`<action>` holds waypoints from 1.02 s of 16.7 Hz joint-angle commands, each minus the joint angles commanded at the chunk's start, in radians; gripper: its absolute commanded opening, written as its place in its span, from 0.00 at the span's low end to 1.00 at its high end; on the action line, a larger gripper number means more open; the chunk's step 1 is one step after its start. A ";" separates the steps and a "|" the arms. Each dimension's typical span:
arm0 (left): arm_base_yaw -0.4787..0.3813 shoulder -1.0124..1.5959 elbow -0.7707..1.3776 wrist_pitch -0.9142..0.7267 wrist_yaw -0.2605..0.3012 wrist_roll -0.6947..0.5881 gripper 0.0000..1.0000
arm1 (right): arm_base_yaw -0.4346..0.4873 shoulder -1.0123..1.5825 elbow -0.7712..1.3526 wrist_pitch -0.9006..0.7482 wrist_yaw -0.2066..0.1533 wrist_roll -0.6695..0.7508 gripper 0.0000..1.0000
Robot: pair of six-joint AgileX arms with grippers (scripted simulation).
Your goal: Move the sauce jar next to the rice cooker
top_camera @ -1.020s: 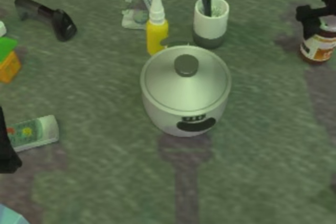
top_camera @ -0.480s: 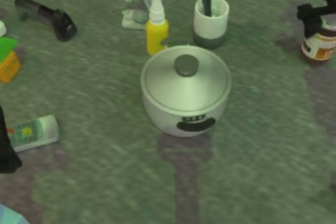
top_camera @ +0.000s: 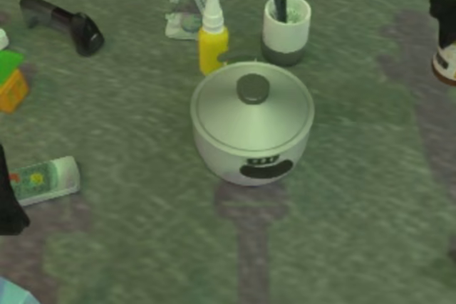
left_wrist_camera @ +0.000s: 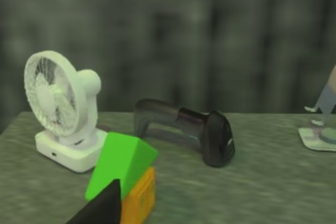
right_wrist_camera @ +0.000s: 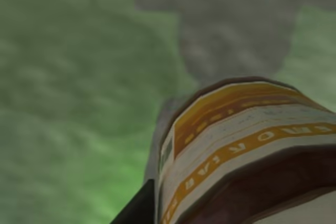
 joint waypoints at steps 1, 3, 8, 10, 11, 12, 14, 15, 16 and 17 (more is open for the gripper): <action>0.000 0.000 0.000 0.000 0.000 0.000 1.00 | 0.001 -0.046 -0.048 0.002 -0.001 0.000 0.00; 0.000 0.000 0.000 0.000 0.000 0.000 1.00 | 0.003 -0.115 -0.117 0.004 -0.001 -0.001 0.00; 0.000 0.000 0.000 0.000 0.000 0.000 1.00 | 0.004 -0.142 -0.145 0.005 -0.002 -0.002 0.00; 0.000 0.000 0.000 0.000 0.000 0.000 1.00 | 0.000 -0.140 -0.143 0.006 -0.002 0.003 0.00; 0.000 0.000 0.000 0.000 0.000 0.000 1.00 | 0.010 -0.142 -0.151 0.014 0.001 0.015 0.00; 0.000 0.000 0.000 0.000 0.000 0.000 1.00 | 0.027 -0.147 -0.167 0.026 0.006 0.037 0.00; 0.000 0.000 0.000 0.000 0.000 0.000 1.00 | 0.075 -0.159 -0.218 0.061 0.021 0.114 0.00; 0.000 0.000 0.000 0.000 0.000 0.000 1.00 | 0.104 -0.166 -0.251 0.083 0.030 0.167 0.00; 0.000 0.000 0.000 0.000 0.000 0.000 1.00 | 0.135 -0.175 -0.285 0.107 0.040 0.226 0.00; 0.000 0.000 0.000 0.000 0.000 0.000 1.00 | 0.167 -0.184 -0.321 0.132 0.050 0.287 0.00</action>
